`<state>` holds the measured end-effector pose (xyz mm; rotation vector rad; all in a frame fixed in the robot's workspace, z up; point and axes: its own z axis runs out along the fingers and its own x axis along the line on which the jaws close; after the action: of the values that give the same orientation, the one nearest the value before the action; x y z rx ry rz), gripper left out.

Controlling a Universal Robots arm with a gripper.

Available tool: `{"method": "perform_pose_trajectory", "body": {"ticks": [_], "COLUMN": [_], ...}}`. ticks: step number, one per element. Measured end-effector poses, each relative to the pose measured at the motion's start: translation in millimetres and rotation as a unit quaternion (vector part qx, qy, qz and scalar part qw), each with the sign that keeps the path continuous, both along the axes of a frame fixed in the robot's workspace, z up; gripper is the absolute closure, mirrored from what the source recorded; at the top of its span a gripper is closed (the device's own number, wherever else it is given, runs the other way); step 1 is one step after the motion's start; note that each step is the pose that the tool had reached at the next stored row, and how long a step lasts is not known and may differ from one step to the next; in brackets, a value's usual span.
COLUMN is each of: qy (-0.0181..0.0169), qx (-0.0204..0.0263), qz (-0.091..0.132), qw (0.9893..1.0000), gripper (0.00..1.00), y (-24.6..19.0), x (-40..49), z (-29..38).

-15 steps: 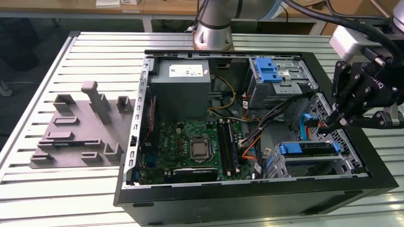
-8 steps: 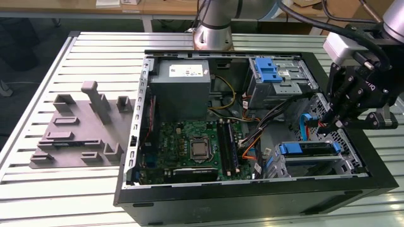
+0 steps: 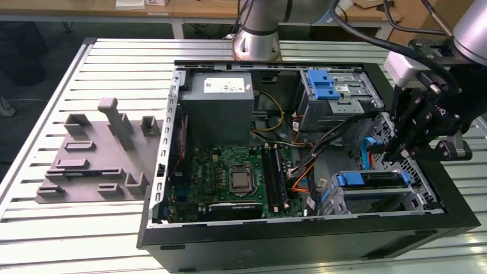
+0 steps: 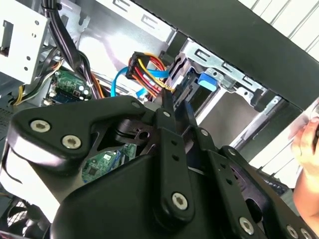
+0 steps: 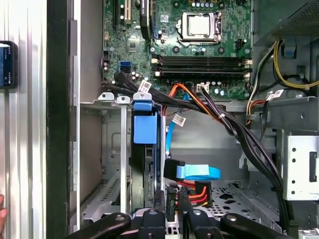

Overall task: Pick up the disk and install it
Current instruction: 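Insert the first disk wire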

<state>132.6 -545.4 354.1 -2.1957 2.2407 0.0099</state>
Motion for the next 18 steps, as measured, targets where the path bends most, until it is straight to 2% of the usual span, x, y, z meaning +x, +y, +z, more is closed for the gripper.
{"method": "perform_pose_trajectory", "body": {"ticks": [3,5,6,11,14,18], "qy": [-0.0013,-0.0016,-0.0017,-0.0017,-0.0017,-0.0017], "qx": [0.0000,-0.0001,-0.0001,0.0001,-0.0003,-0.0003], "qz": [0.000,0.000,0.000,0.000,0.000,0.000], "qw": [1.0000,1.0000,1.0000,1.0000,1.0000,1.0000], "gripper": [0.75,0.76,0.83,0.84,0.84,0.84], "y": [0.0,0.0,0.0,-1.0,-5.2,-14.9], "x": [0.0,0.0,0.0,0.0,-0.2,-1.8], "z": [-3.1,-3.2,-3.2,-3.4,-3.6,-4.6]}}
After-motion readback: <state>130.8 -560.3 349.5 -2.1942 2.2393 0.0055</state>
